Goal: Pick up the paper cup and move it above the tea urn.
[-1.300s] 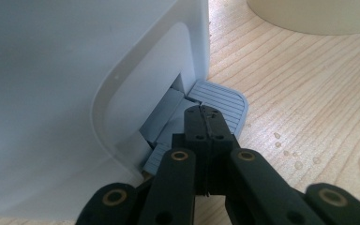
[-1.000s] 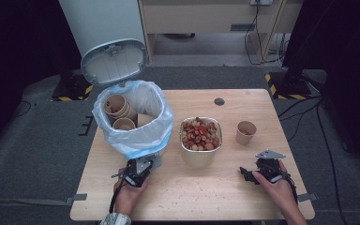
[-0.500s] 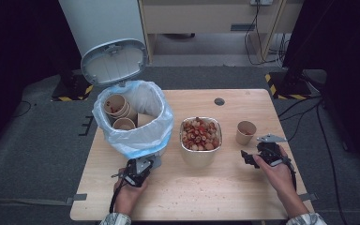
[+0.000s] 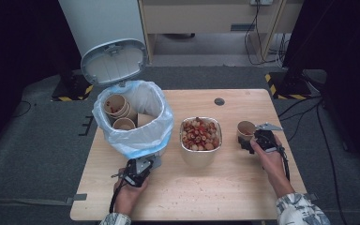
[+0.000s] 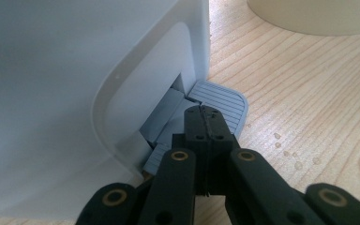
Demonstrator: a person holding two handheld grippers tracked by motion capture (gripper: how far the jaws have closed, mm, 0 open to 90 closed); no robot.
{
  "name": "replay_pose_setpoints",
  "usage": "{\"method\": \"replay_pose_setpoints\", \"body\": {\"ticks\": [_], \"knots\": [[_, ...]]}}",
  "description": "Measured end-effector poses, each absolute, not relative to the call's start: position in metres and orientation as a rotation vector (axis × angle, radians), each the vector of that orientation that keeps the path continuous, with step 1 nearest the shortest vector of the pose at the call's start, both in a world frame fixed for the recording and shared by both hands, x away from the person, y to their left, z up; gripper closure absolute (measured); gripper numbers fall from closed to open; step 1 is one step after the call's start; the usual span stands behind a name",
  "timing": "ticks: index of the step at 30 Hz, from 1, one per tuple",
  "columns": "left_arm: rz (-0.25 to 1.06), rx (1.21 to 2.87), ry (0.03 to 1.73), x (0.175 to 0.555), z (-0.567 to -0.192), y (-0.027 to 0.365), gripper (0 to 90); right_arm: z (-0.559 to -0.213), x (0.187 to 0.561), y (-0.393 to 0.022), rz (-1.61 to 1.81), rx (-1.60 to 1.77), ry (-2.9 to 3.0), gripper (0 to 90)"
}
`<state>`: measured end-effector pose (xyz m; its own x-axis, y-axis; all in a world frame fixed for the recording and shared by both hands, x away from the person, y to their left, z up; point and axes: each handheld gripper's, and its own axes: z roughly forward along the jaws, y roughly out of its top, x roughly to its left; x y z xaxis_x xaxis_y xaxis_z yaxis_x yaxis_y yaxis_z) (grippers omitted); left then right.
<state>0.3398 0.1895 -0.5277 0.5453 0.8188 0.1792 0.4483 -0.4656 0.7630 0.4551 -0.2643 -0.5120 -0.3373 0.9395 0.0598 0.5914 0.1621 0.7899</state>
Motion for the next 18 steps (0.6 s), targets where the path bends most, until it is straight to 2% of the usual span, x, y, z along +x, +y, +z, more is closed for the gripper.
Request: {"method": "replay_pose_setpoints", "body": {"ticks": [5,7,12,14,18], "knots": [[0.715,2.113,1.018,0.34,-0.528,0.189,89.6,-0.515,0.463,-0.258,1.058,1.444,1.985,11.6],[0.719,2.113,1.019,0.339,-0.528,0.189,89.6,-0.518,0.468,-0.257,1.07,1.441,1.947,17.3],[0.719,2.112,1.017,0.339,-0.528,0.189,89.6,-0.523,0.47,-0.254,1.043,1.427,1.948,20.4],[0.721,2.112,1.017,0.339,-0.528,0.189,89.6,-0.524,0.47,-0.254,1.052,1.408,1.956,25.9],[0.721,2.111,1.018,0.339,-0.528,0.189,89.6,-0.521,0.468,-0.252,1.049,1.353,1.988,28.5]]}}
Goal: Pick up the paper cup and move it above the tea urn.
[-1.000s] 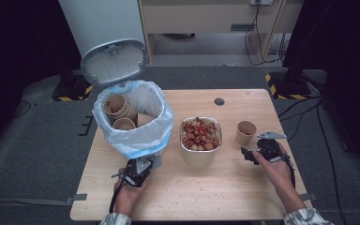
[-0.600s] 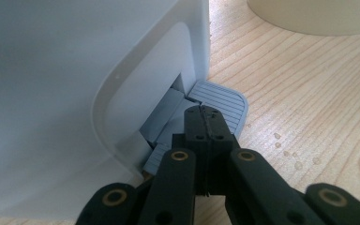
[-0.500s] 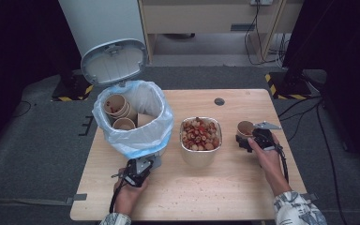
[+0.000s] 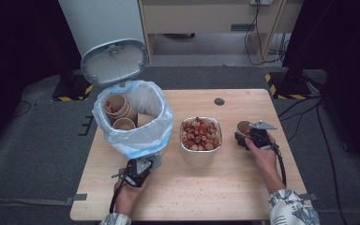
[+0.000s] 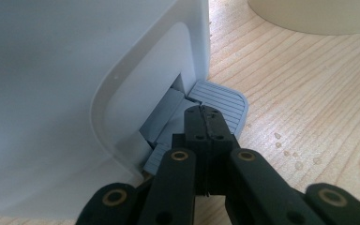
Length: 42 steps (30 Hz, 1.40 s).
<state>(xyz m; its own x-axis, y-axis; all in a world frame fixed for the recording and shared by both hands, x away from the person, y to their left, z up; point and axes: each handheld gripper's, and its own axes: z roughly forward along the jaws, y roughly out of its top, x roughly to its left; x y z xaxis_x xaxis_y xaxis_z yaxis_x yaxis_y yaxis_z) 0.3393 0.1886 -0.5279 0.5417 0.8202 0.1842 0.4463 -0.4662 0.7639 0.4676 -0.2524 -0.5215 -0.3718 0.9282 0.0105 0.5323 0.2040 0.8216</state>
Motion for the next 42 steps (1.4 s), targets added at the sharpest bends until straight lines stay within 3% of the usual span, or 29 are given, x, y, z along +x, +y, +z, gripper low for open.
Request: {"method": "replay_pose_setpoints", "body": {"ticks": [42], "knots": [[0.718,2.114,1.018,0.339,-0.528,0.189,89.6,-0.441,0.458,-0.255,1.103,1.103,2.103,30.0]]}}
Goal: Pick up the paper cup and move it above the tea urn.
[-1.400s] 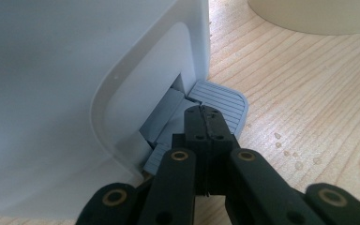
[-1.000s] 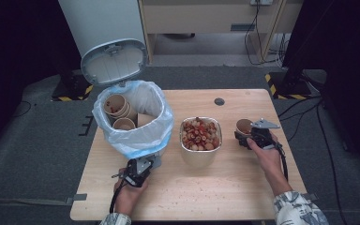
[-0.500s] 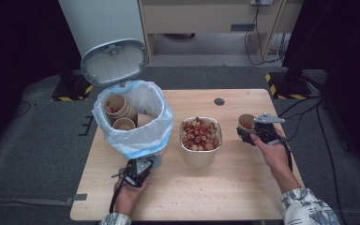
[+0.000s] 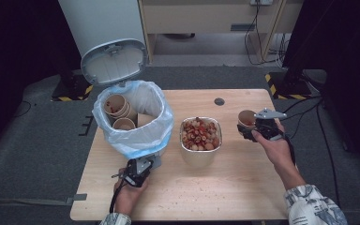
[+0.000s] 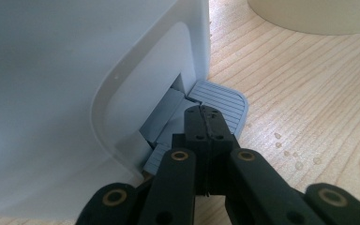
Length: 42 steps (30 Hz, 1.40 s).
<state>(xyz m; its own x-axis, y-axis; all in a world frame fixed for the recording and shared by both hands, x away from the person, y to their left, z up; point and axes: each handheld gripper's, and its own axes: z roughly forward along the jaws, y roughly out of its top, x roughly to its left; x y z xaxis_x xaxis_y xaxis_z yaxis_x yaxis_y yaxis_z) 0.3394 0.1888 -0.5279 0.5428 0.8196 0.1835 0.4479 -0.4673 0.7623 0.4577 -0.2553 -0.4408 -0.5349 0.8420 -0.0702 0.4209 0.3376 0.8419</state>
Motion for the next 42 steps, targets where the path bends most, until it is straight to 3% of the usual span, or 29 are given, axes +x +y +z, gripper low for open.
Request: {"method": "replay_pose_setpoints", "body": {"ticks": [42], "knots": [[0.716,2.112,1.019,0.34,-0.528,0.189,89.7,-0.395,0.465,-0.246,1.085,0.974,2.151,30.0]]}}
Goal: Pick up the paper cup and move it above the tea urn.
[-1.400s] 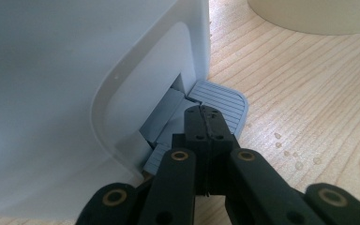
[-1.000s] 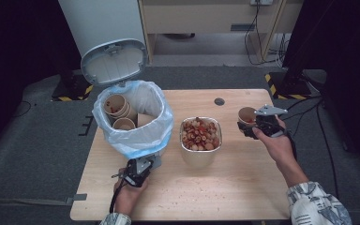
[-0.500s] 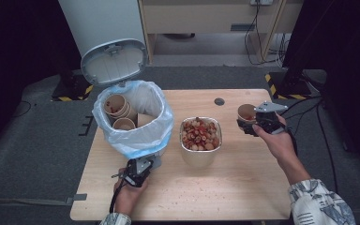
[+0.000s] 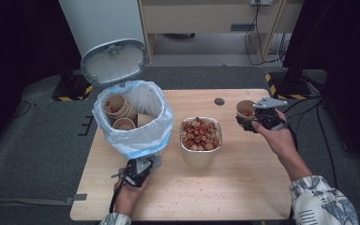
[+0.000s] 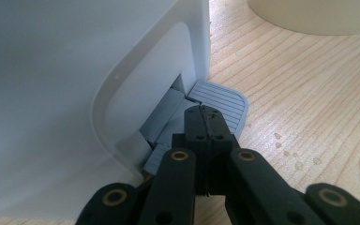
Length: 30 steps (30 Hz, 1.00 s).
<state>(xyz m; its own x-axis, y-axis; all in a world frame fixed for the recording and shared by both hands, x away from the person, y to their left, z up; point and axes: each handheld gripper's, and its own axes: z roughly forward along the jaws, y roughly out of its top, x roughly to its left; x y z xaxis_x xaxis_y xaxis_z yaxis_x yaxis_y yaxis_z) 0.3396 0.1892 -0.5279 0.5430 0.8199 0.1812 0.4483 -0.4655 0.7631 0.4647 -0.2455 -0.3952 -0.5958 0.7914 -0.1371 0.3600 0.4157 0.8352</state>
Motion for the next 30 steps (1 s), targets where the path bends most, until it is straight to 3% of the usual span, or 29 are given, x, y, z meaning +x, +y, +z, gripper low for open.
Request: {"method": "replay_pose_setpoints", "body": {"ticks": [30], "knots": [[0.711,2.11,1.019,0.34,-0.528,0.19,89.7,-0.374,0.47,-0.231,1.087,0.905,2.17,30.0]]}}
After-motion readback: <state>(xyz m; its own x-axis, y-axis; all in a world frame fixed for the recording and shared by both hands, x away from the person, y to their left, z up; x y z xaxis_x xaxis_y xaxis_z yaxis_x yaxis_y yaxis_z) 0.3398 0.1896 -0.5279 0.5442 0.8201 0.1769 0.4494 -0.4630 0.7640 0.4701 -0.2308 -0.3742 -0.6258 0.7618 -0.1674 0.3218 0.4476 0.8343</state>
